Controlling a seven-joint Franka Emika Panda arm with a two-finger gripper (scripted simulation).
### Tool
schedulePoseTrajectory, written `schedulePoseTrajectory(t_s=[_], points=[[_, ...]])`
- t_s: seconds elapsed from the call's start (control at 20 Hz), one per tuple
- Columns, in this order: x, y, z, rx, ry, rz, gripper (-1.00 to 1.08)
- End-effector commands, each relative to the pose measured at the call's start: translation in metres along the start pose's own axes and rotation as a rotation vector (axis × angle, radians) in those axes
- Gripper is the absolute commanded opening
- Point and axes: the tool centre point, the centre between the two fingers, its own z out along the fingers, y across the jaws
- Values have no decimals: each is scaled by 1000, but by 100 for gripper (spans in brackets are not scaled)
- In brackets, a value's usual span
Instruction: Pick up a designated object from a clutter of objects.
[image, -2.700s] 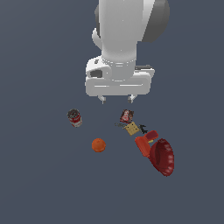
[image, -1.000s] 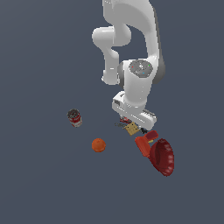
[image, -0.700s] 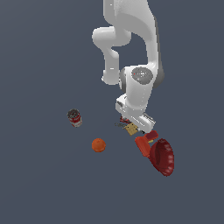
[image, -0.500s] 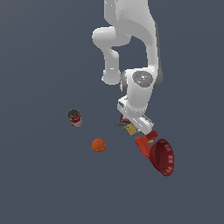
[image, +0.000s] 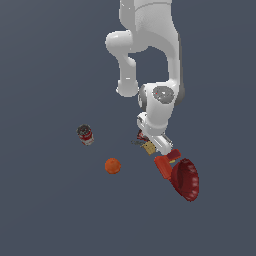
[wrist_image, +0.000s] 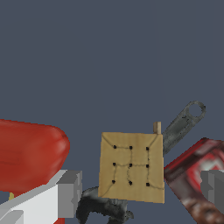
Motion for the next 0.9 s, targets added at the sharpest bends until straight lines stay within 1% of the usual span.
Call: schedulePoseTrajectory(t_s=[0.0, 0.4, 0.85], points=[[-1, 1, 3, 0, 2, 16, 100], [-1, 1, 8, -1, 2, 18, 100], [-2, 2, 44, -1, 2, 21, 100]])
